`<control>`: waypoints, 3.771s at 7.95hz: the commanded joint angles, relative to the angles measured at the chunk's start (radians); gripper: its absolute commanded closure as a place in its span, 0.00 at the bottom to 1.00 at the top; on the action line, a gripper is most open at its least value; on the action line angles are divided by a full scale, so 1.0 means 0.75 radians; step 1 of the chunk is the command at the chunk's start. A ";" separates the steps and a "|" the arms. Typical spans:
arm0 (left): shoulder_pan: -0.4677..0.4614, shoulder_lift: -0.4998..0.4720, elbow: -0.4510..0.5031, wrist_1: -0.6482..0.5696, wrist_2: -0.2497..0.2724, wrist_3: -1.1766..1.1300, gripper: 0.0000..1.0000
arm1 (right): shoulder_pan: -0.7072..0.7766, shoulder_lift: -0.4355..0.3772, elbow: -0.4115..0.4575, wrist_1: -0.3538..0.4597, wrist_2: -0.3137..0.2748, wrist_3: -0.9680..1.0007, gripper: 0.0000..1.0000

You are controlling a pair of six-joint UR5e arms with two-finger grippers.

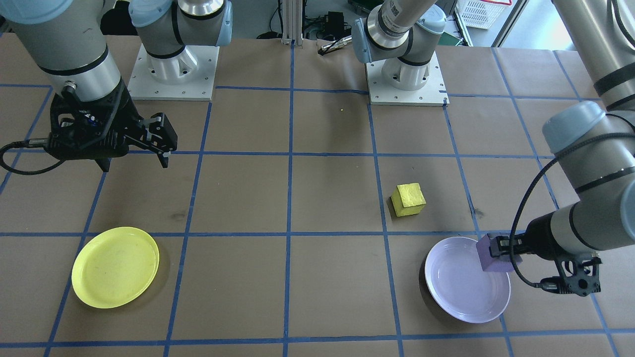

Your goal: Sort blocks by color into plates

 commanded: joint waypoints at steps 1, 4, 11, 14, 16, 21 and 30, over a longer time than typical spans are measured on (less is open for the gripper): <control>-0.009 -0.110 0.070 0.083 -0.024 -0.016 0.80 | 0.000 0.009 0.000 -0.003 0.003 -0.004 0.00; -0.013 -0.119 0.060 0.088 -0.022 -0.034 0.56 | 0.000 0.013 -0.002 -0.023 0.003 0.002 0.00; -0.025 -0.105 -0.007 0.088 -0.026 -0.085 0.12 | -0.002 0.038 -0.002 -0.097 0.007 -0.004 0.00; -0.209 0.063 -0.160 0.084 -0.046 -0.507 0.12 | -0.002 0.038 -0.002 -0.111 0.005 -0.004 0.00; -0.212 0.151 -0.319 0.088 -0.061 -0.474 0.14 | -0.002 0.038 -0.002 -0.113 0.007 -0.002 0.00; -0.126 0.215 -0.592 0.182 -0.063 -0.373 0.16 | -0.004 0.042 -0.002 -0.136 0.003 -0.002 0.00; -0.167 0.262 -0.686 0.184 -0.063 -0.431 0.13 | -0.004 0.046 0.000 -0.120 -0.005 0.006 0.00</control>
